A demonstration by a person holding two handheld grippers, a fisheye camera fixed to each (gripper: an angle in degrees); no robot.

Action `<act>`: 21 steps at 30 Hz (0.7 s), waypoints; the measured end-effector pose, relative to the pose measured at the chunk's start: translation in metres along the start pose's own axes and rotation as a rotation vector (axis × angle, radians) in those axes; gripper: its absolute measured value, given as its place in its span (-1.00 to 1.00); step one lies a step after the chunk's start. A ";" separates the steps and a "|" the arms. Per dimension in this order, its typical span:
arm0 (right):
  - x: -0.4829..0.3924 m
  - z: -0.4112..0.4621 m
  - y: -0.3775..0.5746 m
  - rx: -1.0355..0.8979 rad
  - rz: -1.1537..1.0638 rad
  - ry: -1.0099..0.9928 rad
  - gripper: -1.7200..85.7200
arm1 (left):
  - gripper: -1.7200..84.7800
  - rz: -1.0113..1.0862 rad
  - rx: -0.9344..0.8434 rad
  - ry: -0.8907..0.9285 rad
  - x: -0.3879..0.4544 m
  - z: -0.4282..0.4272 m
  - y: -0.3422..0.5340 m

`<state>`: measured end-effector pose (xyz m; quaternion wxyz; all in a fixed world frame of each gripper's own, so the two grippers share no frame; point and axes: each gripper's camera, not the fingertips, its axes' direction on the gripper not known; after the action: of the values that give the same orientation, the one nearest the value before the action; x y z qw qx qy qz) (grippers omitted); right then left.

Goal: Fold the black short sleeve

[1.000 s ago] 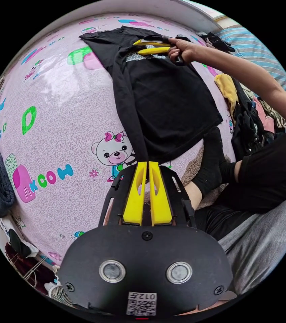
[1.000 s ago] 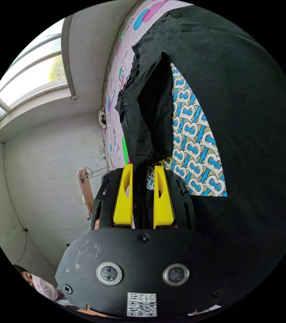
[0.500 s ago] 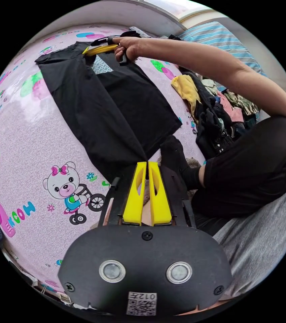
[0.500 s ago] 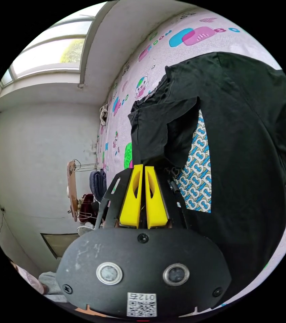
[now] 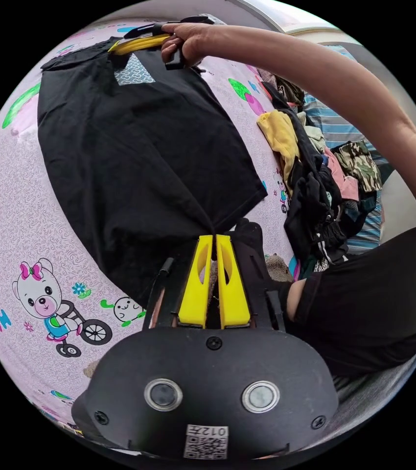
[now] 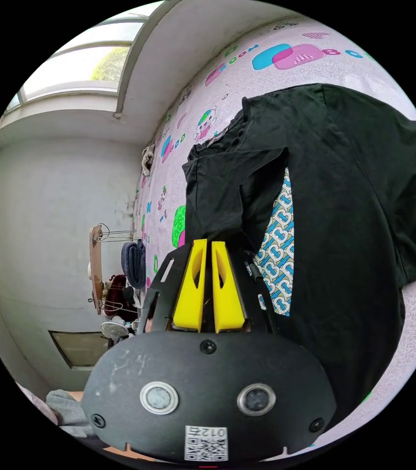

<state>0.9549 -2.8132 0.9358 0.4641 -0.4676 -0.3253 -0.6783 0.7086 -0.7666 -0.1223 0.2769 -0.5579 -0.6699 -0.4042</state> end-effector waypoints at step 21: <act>0.112 -0.093 0.180 -0.598 -0.091 -0.054 -0.82 | -0.87 -0.282 -0.063 0.037 -0.125 -0.008 0.055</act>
<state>1.0770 -2.9950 1.0094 0.2661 -0.5863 -0.1437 -0.7515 0.7894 -0.8359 -0.2081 0.2119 -0.4592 -0.7233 -0.4701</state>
